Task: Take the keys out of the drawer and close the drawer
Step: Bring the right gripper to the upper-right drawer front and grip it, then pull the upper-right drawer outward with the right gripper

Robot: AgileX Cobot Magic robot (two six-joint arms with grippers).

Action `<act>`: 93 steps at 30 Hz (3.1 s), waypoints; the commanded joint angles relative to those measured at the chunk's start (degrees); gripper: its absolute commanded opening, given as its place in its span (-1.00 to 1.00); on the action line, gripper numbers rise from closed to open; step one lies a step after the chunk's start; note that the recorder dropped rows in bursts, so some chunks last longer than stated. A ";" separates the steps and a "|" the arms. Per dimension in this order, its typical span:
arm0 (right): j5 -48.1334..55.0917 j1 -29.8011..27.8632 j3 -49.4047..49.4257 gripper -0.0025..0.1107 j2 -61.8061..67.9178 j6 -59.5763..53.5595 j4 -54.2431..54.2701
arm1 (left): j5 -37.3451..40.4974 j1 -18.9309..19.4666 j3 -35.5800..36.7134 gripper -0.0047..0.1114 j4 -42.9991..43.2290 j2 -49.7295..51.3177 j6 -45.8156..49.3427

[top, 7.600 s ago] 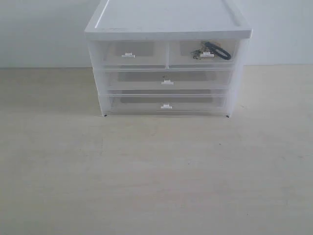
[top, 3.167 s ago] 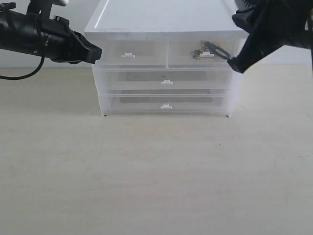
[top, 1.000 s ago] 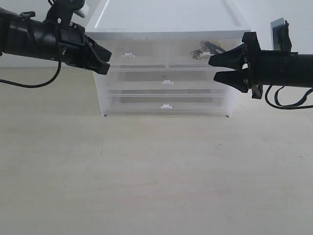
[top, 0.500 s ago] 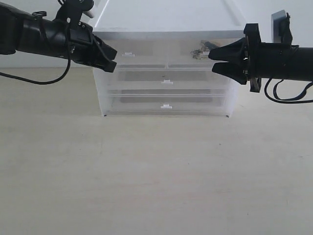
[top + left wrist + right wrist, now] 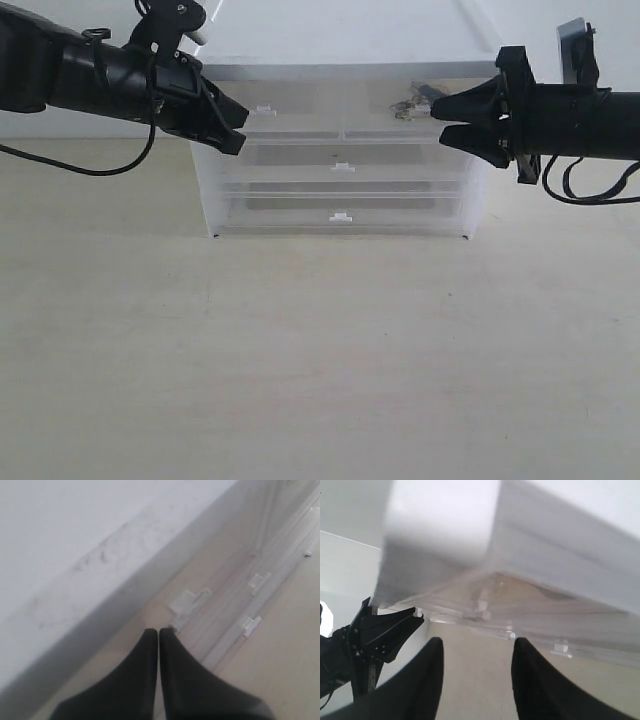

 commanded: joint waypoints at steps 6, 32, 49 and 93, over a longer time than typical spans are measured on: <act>-4.55 3.57 -3.09 -0.29 0.05 0.23 0.28 | -10.36 0.51 -2.15 -0.85 -3.25 0.37 0.06; -8.80 3.93 -5.97 -0.88 0.05 -1.40 0.28 | -10.70 0.51 -2.40 -0.85 -3.04 0.37 0.50; -3.87 3.93 -4.06 -0.96 0.05 -1.85 0.28 | -11.66 0.51 -2.76 -0.85 -3.04 1.07 0.50; 1.24 3.93 10.50 -0.96 -11.55 -5.98 -0.68 | -11.64 0.51 -2.76 -0.85 -2.81 1.07 0.50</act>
